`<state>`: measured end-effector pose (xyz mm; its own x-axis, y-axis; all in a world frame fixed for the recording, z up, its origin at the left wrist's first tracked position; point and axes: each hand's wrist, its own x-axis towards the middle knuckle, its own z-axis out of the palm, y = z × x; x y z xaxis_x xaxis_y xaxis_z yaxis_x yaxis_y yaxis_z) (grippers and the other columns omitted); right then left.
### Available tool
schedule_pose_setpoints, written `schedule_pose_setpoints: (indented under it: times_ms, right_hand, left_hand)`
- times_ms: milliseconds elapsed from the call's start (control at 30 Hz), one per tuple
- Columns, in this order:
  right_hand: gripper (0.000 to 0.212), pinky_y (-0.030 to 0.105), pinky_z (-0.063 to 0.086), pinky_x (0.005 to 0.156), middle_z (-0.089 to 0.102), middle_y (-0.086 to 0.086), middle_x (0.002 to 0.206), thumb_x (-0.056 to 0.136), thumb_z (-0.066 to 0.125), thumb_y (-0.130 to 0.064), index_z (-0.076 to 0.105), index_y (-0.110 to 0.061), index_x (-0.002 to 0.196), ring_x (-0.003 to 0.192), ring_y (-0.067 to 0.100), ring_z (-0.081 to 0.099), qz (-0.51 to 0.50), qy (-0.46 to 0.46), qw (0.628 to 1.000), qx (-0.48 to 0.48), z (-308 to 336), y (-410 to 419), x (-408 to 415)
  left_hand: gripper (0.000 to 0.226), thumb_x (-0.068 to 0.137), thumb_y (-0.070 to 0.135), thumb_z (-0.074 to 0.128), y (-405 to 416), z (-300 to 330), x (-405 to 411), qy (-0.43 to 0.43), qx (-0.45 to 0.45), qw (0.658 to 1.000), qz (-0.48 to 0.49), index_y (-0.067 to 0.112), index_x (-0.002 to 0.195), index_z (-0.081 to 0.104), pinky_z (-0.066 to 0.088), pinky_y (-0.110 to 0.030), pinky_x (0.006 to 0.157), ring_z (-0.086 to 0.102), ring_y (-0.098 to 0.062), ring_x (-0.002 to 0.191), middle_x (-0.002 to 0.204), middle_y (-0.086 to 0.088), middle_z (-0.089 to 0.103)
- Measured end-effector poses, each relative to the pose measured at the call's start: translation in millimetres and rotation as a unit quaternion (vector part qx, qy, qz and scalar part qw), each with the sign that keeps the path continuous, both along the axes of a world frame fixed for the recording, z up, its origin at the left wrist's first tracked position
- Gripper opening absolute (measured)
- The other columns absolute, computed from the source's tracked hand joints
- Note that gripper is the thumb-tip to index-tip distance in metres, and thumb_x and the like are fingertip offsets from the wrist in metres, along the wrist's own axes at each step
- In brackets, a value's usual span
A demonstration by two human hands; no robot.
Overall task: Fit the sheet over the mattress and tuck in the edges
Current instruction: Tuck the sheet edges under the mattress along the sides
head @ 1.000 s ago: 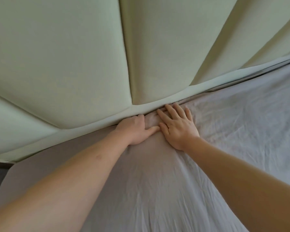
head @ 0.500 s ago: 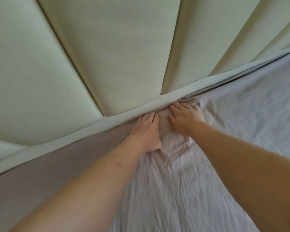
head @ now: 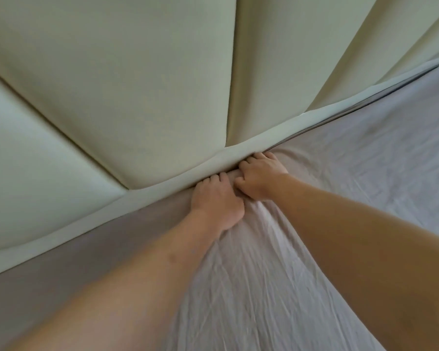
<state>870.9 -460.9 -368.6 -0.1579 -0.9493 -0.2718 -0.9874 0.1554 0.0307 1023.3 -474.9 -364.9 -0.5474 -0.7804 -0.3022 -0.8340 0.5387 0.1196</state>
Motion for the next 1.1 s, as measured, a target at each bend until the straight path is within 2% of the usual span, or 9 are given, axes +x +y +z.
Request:
schedule_pose_setpoints:
  times_ms: [133, 200, 300, 400, 567, 667, 867, 1000, 1100]
  right_hand:
    - [0.062, 0.042, 0.023, 0.111, 0.06, -0.003, 0.125, 0.093, 0.013, -0.054, 0.06, -0.023, 0.118, 0.124, 0.019, 0.041, -0.03, 0.034, 0.997, -0.055, -9, 10, 19]
    - [0.055, 0.044, 0.021, 0.112, 0.058, -0.004, 0.123, 0.098, 0.016, -0.049, 0.059, -0.022, 0.12, 0.124, 0.023, 0.036, -0.042, 0.036, 0.996, -0.073, -14, 16, 25]
    - [0.05, 0.045, 0.027, 0.109, 0.053, 0.001, 0.132, 0.1, 0.025, -0.044, 0.055, -0.018, 0.13, 0.127, 0.029, 0.036, -0.052, 0.009, 0.992, -0.117, -15, 26, 23]
    - [0.061, 0.047, 0.027, 0.118, 0.037, 0.007, 0.156, 0.098, 0.032, -0.048, 0.041, -0.019, 0.151, 0.143, 0.029, 0.032, -0.015, -0.049, 0.988, -0.147, -11, 51, -4]
    - [0.072, 0.058, 0.0, 0.124, 0.004, -0.003, 0.17, 0.096, 0.012, -0.074, 0.007, -0.042, 0.16, 0.157, 0.02, -0.002, -0.119, -0.026, 0.99, -0.074, -6, 85, -69]
    - [0.074, 0.06, -0.003, 0.122, 0.001, -0.003, 0.171, 0.095, 0.007, -0.075, 0.002, -0.042, 0.16, 0.157, 0.02, -0.006, -0.118, -0.015, 0.992, -0.052, -12, 82, -65]
    - [0.073, 0.061, -0.004, 0.122, -0.004, -0.004, 0.17, 0.095, 0.004, -0.074, -0.006, -0.043, 0.159, 0.156, 0.02, -0.008, -0.13, -0.005, 0.991, -0.029, -14, 83, -57]
    - [0.071, 0.059, -0.005, 0.123, -0.007, -0.006, 0.17, 0.094, 0.0, -0.075, -0.008, -0.045, 0.158, 0.156, 0.019, -0.009, -0.144, -0.018, 0.989, -0.01, -10, 79, -57]
    - [0.068, 0.059, -0.007, 0.122, -0.013, -0.009, 0.169, 0.094, 0.003, -0.073, -0.013, -0.049, 0.156, 0.155, 0.017, -0.015, -0.148, -0.048, 0.987, 0.031, -7, 74, -62]
  left_hand:
    - [0.065, 0.086, 0.029, 0.034, 26, -25, 16, 0.128, -0.086, 0.987, -0.052, -0.003, 0.139, 0.052, 0.032, -0.041, 0.12, 0.049, -0.031, 0.134, 0.145, -0.018, 0.051]
    - [0.064, 0.086, 0.031, 0.038, 17, -27, 18, 0.127, -0.111, 0.983, -0.077, 0.0, 0.141, 0.05, 0.032, -0.039, 0.12, 0.048, -0.029, 0.134, 0.144, -0.016, 0.05]
    - [0.063, 0.086, 0.028, 0.044, 15, -25, 14, 0.125, -0.124, 0.978, -0.111, 0.002, 0.143, 0.048, 0.034, -0.039, 0.118, 0.048, -0.029, 0.131, 0.14, -0.015, 0.05]
    - [0.064, 0.086, 0.027, 0.045, 14, -32, 15, 0.118, -0.143, 0.972, -0.145, 0.005, 0.146, 0.048, 0.031, -0.044, 0.119, 0.046, -0.033, 0.133, 0.145, -0.016, 0.047]
    - [0.063, 0.085, 0.024, 0.046, 8, -33, 10, 0.122, -0.161, 0.967, -0.154, 0.011, 0.147, 0.051, 0.028, -0.046, 0.12, 0.043, -0.033, 0.14, 0.153, -0.014, 0.046]
    - [0.063, 0.087, 0.025, 0.044, 8, -33, 8, 0.109, -0.158, 0.964, -0.182, 0.011, 0.148, 0.049, 0.029, -0.049, 0.118, 0.042, -0.036, 0.14, 0.154, -0.016, 0.044]
    - [0.06, 0.09, 0.021, 0.036, -1, -35, -11, 0.154, -0.117, 0.914, -0.357, 0.012, 0.148, 0.051, 0.028, -0.05, 0.119, 0.04, -0.031, 0.146, 0.157, -0.012, 0.045]
    - [0.065, 0.083, 0.023, 0.032, 6, -28, -37, 0.16, -0.073, 0.955, -0.24, 0.009, 0.142, 0.055, 0.028, -0.043, 0.121, 0.046, -0.025, 0.141, 0.15, -0.01, 0.052]
    - [0.037, 0.085, 0.016, 0.044, 33, -23, -68, 0.218, -0.073, 0.969, -0.089, 0.009, 0.113, 0.067, 0.041, -0.042, 0.107, 0.061, -0.029, 0.113, 0.119, -0.009, 0.067]
